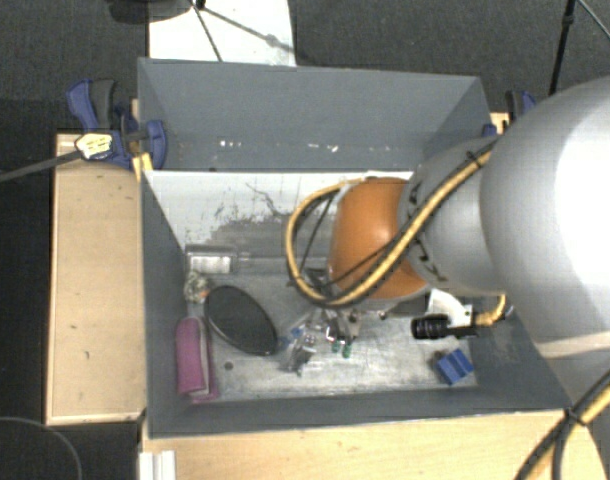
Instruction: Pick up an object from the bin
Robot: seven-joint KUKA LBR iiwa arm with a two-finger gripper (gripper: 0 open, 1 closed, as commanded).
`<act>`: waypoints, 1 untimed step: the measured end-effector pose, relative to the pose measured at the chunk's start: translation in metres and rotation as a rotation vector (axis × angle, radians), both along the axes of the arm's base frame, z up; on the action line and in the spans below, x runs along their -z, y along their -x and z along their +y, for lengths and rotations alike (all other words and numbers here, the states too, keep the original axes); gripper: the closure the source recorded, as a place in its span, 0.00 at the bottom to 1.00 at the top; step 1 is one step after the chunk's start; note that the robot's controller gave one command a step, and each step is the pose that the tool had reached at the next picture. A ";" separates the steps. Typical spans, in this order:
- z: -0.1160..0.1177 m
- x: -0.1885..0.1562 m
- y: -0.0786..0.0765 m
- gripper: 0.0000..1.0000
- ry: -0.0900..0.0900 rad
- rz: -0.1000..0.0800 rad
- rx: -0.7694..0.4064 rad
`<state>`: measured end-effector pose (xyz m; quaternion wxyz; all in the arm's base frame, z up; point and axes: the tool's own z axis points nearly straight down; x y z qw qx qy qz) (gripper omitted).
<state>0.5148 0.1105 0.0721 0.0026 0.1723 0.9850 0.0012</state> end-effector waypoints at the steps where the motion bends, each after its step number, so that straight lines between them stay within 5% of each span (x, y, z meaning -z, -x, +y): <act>1: 0.001 -0.002 -0.002 1.00 -0.002 -0.007 0.004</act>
Offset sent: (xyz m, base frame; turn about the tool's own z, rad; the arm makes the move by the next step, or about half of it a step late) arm 0.0000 0.0000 0.0000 0.0000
